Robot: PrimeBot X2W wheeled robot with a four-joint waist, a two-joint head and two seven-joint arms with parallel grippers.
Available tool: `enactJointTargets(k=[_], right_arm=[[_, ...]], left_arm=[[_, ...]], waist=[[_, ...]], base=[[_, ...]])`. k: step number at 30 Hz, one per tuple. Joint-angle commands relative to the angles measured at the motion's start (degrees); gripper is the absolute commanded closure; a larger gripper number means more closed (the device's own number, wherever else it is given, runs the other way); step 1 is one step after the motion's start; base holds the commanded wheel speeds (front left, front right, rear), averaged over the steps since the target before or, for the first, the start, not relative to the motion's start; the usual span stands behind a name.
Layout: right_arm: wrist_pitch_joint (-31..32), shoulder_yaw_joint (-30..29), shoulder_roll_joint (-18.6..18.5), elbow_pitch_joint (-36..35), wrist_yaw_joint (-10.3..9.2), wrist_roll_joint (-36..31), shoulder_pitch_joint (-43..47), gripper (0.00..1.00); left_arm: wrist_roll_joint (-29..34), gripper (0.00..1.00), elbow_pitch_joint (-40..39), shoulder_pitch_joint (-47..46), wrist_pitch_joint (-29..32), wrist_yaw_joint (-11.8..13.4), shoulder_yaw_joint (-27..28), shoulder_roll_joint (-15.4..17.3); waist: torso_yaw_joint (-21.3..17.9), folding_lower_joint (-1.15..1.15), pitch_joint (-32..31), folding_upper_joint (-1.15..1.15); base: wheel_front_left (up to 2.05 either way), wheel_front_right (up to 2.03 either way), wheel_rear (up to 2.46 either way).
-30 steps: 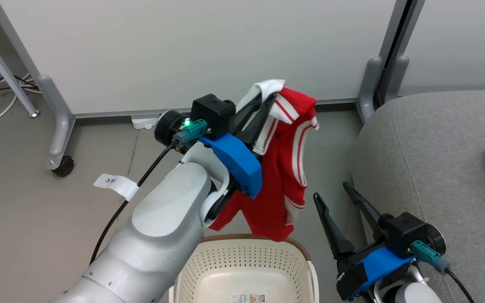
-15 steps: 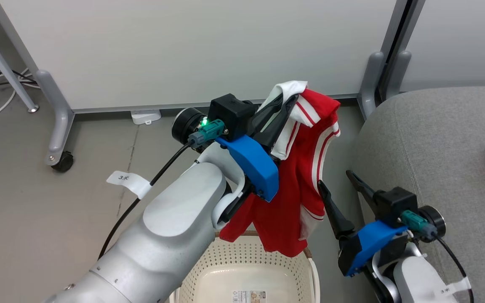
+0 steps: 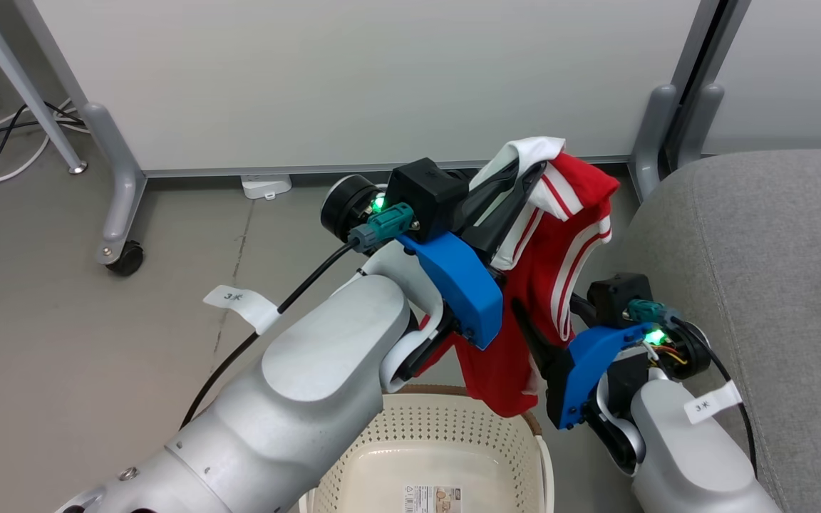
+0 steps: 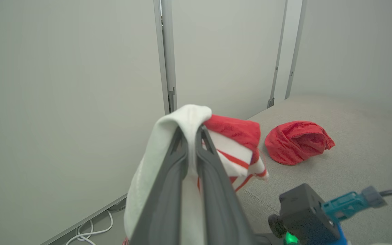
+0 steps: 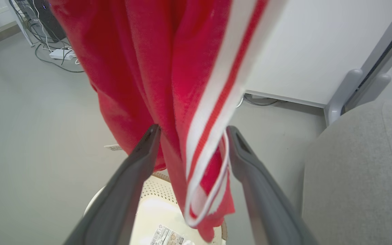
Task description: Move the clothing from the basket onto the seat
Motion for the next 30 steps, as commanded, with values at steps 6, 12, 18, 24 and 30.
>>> enactJointTargets(k=[6, 12, 18, 24, 30], right_arm=[[-2.6, 3.6, -0.1, 6.7, 0.01, 3.5, -4.7, 1.00], [-6.7, 5.3, -0.1, 10.3, 0.01, 5.0, -6.7, 1.00], [-8.7, 7.0, -0.1, 12.6, 0.01, 6.5, -7.9, 1.00], [-10.0, 8.2, -0.1, 14.3, 0.01, 7.5, -8.5, 1.00], [-10.9, 9.1, -0.1, 15.6, 0.01, 8.6, -9.1, 1.00]], left_arm=[[-1.3, 1.00, 0.0, -1.4, -0.3, 0.6, -1.8, 0.0], [-2.2, 1.00, 1.4, -1.6, -0.7, 1.0, -2.5, 0.0], [-3.0, 1.00, 2.8, -1.5, -1.0, 1.0, -2.7, 0.0], [-4.0, 0.04, 4.3, 0.0, -1.9, 1.3, -2.1, 0.0], [-4.5, 0.00, 5.1, 2.1, -3.1, 1.8, -1.0, 1.3]], waist=[[0.6, 0.00, -0.2, 0.00], [0.2, 0.00, -0.5, 0.00], [-0.3, 0.00, -0.8, 0.00], [-0.5, 0.00, -1.0, 0.00], [-0.8, 0.00, -1.2, 0.00]], base=[[0.00, 0.00, 0.00], [0.00, 0.00, 0.00], [0.00, 0.00, 0.00], [0.00, 0.00, 0.00], [0.00, 0.00, 0.00]])
